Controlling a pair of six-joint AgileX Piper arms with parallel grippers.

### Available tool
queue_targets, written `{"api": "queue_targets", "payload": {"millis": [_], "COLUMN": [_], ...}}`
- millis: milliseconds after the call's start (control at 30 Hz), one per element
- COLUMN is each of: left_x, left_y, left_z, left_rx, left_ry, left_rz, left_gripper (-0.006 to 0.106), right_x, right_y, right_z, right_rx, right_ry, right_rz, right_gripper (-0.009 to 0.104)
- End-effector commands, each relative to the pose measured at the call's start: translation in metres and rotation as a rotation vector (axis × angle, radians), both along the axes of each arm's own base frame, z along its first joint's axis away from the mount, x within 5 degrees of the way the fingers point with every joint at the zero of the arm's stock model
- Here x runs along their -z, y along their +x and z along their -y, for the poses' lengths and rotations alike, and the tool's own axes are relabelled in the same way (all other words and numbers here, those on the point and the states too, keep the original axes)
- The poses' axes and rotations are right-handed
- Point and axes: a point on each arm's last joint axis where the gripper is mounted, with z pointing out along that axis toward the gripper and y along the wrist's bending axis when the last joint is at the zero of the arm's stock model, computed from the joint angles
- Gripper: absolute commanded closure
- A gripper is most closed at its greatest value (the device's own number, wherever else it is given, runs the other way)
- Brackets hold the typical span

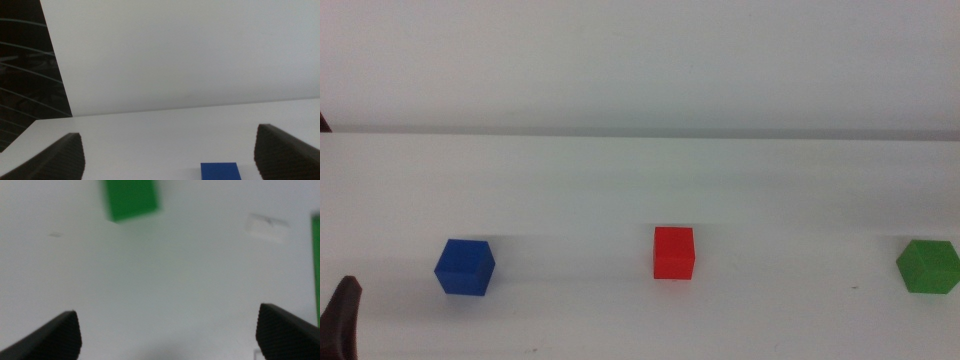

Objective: Stack red cubes first, then green, then blue cubes in a specific spot.

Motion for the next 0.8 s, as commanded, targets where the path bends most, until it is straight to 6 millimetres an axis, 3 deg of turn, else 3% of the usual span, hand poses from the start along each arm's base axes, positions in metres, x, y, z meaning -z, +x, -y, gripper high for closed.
{"api": "queue_targets", "payload": {"millis": [0, 300, 767], "left_x": [0.01, 0.01, 0.01], "left_y": [-0.001, -0.001, -0.001], "left_z": [0.0, 0.0, 0.0], "left_rx": [-0.002, -0.002, -0.002], "left_ry": [-0.004, -0.004, -0.004], "left_rz": [0.016, 0.016, 0.016], "left_gripper": [0.01, 0.01, 0.01], "right_x": [0.011, 0.046, 0.093], "right_y": [-0.002, 0.04, 0.084], "right_z": [0.018, 0.039, 0.018], "right_rx": [0.043, 0.013, -0.175], "right_ry": [0.027, 0.042, 0.043], "right_rz": [-0.006, -0.014, -0.01], "right_gripper": [0.002, 0.002, 0.002]}}
